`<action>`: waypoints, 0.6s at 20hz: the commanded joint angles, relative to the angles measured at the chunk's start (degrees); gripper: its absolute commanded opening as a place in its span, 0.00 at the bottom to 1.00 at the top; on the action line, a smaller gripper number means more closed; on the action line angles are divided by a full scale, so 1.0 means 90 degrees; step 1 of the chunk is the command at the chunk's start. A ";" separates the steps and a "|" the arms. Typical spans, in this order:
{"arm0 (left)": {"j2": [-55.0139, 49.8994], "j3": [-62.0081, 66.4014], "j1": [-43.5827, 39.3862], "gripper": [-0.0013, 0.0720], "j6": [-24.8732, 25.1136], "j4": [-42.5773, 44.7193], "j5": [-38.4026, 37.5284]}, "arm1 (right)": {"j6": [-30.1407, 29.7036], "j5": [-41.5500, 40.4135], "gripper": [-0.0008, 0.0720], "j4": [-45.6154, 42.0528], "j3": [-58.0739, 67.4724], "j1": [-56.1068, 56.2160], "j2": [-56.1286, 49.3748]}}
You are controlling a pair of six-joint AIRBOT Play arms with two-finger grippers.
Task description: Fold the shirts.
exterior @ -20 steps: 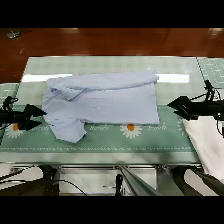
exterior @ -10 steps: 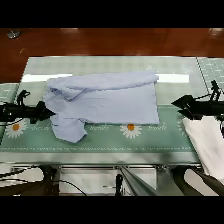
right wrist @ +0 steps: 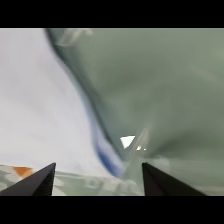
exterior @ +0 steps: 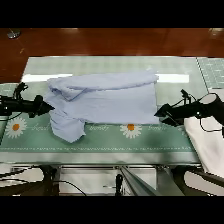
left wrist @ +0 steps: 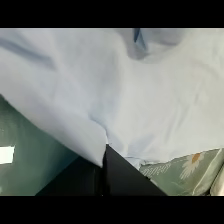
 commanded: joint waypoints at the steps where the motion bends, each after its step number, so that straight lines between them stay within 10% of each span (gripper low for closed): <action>1: 0.0005 0.0036 -0.0005 0.04 0.0007 -0.0056 -0.0051 | -0.0019 -0.0250 0.86 0.0296 0.0515 0.0517 -0.0697; 2: 0.0005 0.0036 -0.0005 0.04 0.0007 -0.0126 -0.0051 | -0.0029 -0.0240 0.84 0.0435 0.0624 0.0624 -0.0818; 5: 0.0063 0.0039 -0.0002 0.04 0.0321 -0.0862 -0.0056 | -0.0403 -0.0231 0.12 0.0607 0.0959 0.1061 -0.0950; 6: 0.0138 0.0039 0.0000 0.04 0.0488 -0.1239 -0.0056 | -0.0539 -0.0160 0.04 0.0610 0.1107 0.1156 -0.0950; 12: 0.1137 0.0908 0.0022 0.04 0.0959 -0.4024 0.0046 | -0.0180 0.0787 0.03 -0.0015 0.4165 0.0925 -0.0437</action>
